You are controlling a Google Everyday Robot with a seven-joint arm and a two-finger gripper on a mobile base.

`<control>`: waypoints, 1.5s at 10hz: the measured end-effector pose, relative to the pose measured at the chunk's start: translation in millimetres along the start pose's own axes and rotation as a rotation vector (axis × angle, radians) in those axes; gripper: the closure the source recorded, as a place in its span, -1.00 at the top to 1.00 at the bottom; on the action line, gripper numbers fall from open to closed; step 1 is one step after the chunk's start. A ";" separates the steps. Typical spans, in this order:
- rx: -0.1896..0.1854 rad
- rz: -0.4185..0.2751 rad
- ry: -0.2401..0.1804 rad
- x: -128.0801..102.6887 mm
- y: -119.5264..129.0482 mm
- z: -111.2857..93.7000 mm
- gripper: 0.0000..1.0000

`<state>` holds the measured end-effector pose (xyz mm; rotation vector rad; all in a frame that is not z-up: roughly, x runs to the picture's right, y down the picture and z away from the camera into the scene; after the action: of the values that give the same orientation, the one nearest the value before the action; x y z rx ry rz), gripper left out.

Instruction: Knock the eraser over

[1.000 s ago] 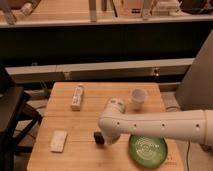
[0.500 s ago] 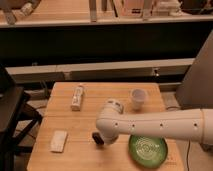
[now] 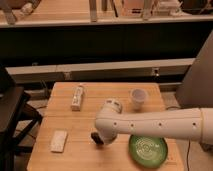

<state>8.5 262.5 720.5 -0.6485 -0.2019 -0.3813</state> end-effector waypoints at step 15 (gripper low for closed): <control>0.026 0.064 -0.033 7.6 12.2 1.3 -1.00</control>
<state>20.3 270.1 717.1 -0.6348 -0.2164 -0.3060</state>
